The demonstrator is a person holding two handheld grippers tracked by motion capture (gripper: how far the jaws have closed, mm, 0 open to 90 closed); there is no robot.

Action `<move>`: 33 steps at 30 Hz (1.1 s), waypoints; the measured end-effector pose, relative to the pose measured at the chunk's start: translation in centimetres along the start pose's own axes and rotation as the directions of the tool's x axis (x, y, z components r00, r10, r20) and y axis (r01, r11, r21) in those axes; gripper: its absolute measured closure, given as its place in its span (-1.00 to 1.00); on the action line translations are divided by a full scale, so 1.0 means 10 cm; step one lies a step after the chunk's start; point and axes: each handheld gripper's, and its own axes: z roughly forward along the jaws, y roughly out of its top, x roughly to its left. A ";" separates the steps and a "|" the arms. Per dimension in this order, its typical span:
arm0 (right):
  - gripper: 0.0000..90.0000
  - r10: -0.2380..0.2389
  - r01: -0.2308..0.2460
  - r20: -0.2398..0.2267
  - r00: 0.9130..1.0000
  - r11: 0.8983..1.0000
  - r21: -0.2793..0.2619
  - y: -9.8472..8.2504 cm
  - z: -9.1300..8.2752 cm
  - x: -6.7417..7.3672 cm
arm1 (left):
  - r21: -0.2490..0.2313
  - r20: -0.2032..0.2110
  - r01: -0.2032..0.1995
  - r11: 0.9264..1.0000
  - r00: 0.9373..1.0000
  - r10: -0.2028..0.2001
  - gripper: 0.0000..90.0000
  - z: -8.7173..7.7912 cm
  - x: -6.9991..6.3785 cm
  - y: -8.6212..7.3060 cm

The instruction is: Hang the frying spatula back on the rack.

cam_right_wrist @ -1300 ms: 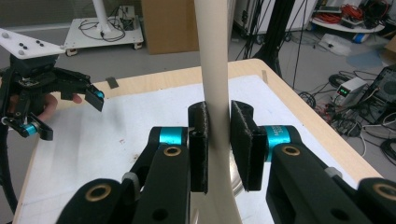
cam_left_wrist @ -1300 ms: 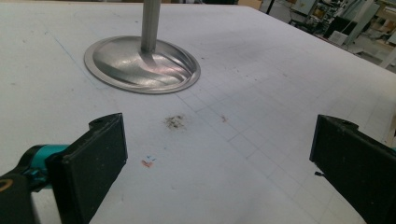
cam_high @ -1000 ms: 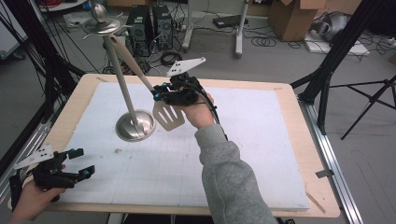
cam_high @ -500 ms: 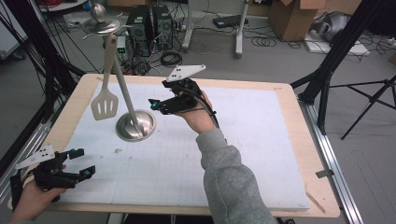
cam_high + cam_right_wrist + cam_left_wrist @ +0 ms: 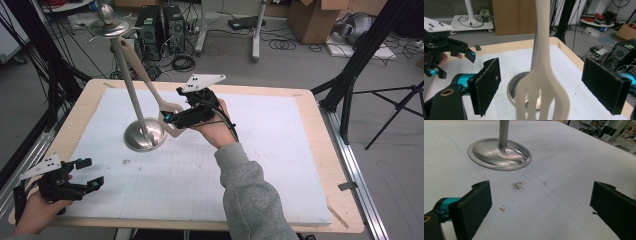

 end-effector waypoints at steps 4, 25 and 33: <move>-0.67 0.003 -0.003 -0.005 1.000 1.000 0.004 -0.05 -0.05 0.01 | -0.029 0.007 -0.020 0.999 1.000 0.020 -0.90 0.05 -0.02 0.06; -0.68 0.069 -0.069 0.030 0.997 0.998 -0.005 -0.47 -0.47 -0.07 | -0.013 0.023 -0.027 1.000 0.999 0.028 -0.90 0.24 0.01 0.10; -0.68 0.096 -0.096 0.038 0.995 0.995 -0.014 -0.67 -0.67 -0.06 | -0.014 0.028 -0.029 0.999 0.999 0.029 -0.90 0.31 0.03 0.12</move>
